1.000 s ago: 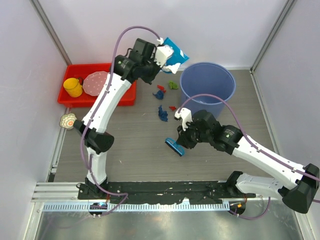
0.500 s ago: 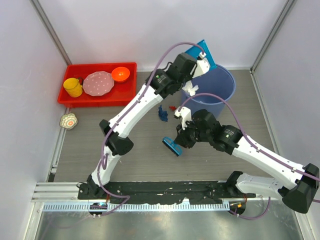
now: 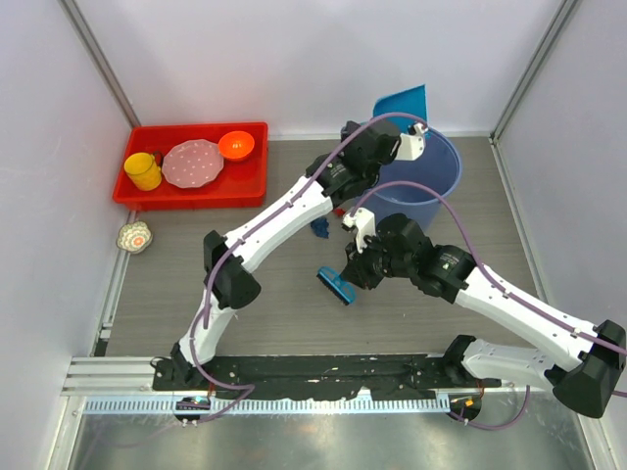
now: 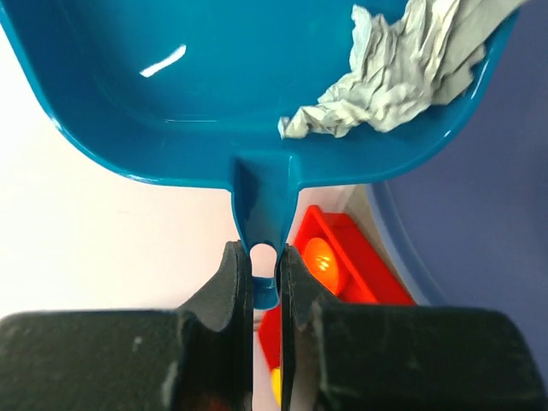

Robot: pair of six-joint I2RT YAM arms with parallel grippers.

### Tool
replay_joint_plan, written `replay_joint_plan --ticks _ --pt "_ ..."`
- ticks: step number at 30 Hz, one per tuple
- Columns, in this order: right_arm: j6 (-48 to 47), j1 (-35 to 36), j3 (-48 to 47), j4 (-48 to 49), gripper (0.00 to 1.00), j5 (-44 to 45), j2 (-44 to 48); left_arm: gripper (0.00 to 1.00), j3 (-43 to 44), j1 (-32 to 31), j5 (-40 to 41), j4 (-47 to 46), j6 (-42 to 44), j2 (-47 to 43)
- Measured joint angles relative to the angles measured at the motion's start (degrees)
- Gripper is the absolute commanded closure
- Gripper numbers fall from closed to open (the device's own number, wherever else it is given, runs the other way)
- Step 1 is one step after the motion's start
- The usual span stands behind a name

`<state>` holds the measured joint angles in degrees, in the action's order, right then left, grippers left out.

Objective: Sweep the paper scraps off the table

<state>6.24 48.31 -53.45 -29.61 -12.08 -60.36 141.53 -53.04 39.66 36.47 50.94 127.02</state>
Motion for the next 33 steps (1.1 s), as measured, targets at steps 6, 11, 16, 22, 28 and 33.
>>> replay_joint_plan --ticks 6,11,16,22,28,33 --pt "-0.04 0.0 -0.74 -0.59 0.99 0.2 0.09 1.0 -19.43 -0.17 1.66 -16.98 17.84 -8.09" --pt "-0.15 0.0 -0.79 -1.66 0.99 0.39 0.9 1.0 -30.67 -0.26 1.14 -35.87 36.52 -11.52" --pt "-0.11 0.07 -0.81 -3.39 0.99 0.55 1.11 1.0 -35.19 -0.39 -1.44 -50.16 51.87 -12.57" --pt "-0.22 0.11 -0.81 -5.09 0.99 0.7 1.4 1.0 -40.17 -0.42 -3.78 -61.72 60.33 -14.47" --pt "-0.22 0.09 -2.67 -4.66 0.99 1.86 1.79 1.0 -31.52 0.07 0.55 -51.34 49.75 -14.6" --pt "-0.92 0.15 -8.31 -4.72 0.99 2.56 -1.66 1.0 -26.56 2.4 2.45 -34.16 31.04 -21.03"
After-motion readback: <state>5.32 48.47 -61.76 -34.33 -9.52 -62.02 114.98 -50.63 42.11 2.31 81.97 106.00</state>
